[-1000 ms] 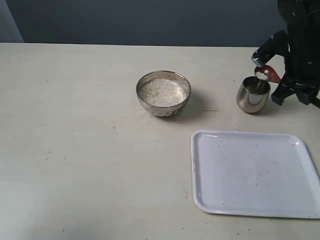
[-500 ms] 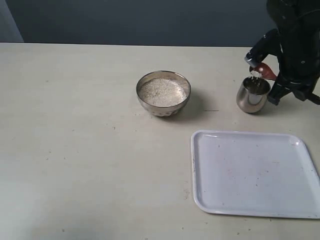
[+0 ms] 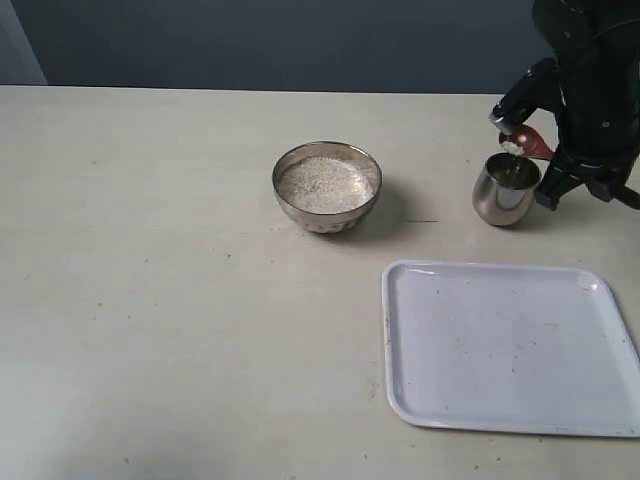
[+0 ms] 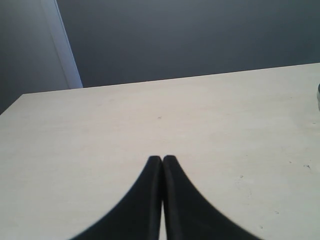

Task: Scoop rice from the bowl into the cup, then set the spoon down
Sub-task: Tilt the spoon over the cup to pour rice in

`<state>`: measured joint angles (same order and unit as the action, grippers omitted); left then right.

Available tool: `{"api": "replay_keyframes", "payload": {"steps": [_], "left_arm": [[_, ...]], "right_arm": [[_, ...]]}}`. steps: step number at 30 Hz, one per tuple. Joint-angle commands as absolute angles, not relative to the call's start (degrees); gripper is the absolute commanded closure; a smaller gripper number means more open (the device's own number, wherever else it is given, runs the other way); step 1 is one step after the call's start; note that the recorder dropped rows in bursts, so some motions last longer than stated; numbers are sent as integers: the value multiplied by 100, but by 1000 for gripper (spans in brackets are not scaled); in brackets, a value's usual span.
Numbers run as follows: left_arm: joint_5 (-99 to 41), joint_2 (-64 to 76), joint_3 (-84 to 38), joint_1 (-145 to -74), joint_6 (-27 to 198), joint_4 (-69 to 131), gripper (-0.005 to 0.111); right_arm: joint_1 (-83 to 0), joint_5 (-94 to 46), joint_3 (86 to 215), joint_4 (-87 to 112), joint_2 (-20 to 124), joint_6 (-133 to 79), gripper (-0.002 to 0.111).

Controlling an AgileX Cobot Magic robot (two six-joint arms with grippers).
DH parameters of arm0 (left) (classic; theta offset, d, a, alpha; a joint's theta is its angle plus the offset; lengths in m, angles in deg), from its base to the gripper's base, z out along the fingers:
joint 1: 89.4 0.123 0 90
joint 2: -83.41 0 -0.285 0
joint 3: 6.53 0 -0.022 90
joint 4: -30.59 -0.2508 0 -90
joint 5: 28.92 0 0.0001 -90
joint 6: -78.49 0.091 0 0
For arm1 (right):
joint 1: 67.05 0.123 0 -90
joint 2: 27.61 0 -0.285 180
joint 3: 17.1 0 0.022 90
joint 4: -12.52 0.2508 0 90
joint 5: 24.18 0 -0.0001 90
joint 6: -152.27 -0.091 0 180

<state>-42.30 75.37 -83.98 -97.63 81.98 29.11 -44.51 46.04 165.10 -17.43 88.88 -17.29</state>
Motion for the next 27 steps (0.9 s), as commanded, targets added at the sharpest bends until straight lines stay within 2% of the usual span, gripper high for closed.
{"api": "replay_keyframes", "payload": {"steps": [1,27], "left_arm": [[-4221,7562,-8375,-9811,8160,2919,106],[-4221,7562,-8375,-9811,8160,2919,106]], "right_arm": [[-4458,4578,16479,-1767,8870,-1754,109],[-4574,4578,16479,-1764,8870,-1754,109]]}}
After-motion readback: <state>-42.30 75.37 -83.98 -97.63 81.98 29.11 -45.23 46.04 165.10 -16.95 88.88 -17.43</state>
